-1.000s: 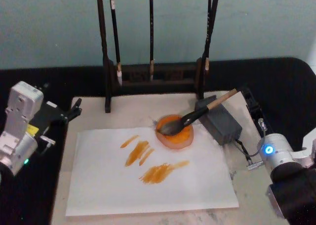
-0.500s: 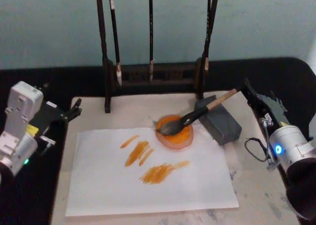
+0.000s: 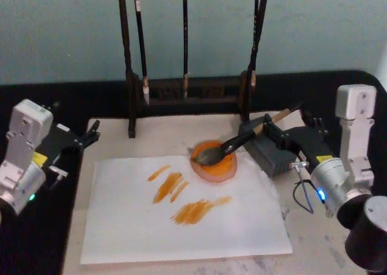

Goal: Pick up the brush from the inkstone, write on the paper, then place the brush back to its original position.

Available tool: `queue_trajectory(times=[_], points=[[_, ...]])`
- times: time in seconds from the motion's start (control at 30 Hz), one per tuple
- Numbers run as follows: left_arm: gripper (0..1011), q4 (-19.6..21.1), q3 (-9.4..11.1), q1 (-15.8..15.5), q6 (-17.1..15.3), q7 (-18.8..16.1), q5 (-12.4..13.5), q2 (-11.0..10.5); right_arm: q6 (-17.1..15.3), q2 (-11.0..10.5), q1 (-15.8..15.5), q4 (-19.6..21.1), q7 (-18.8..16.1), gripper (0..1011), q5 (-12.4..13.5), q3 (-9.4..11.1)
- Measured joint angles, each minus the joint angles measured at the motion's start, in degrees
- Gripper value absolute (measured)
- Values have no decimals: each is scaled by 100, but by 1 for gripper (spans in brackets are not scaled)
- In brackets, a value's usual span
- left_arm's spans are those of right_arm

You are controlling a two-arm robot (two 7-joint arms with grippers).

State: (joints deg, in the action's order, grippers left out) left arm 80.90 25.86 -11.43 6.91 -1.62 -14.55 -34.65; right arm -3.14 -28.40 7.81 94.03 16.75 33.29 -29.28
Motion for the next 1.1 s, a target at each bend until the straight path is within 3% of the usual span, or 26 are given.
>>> queue_trajectory(times=[0.23,0.63,1.1], points=[[1001,0,0,0,0,0,0,0,59,16,-47,-48,19,1000,-346,-54],[1001,0,0,0,0,0,0,0,908,45,-186,-335,-15,1000,-1134,-56],[1001,0,0,0,0,0,0,0,1315,207,-308,-567,-171,1000,-1309,94]])
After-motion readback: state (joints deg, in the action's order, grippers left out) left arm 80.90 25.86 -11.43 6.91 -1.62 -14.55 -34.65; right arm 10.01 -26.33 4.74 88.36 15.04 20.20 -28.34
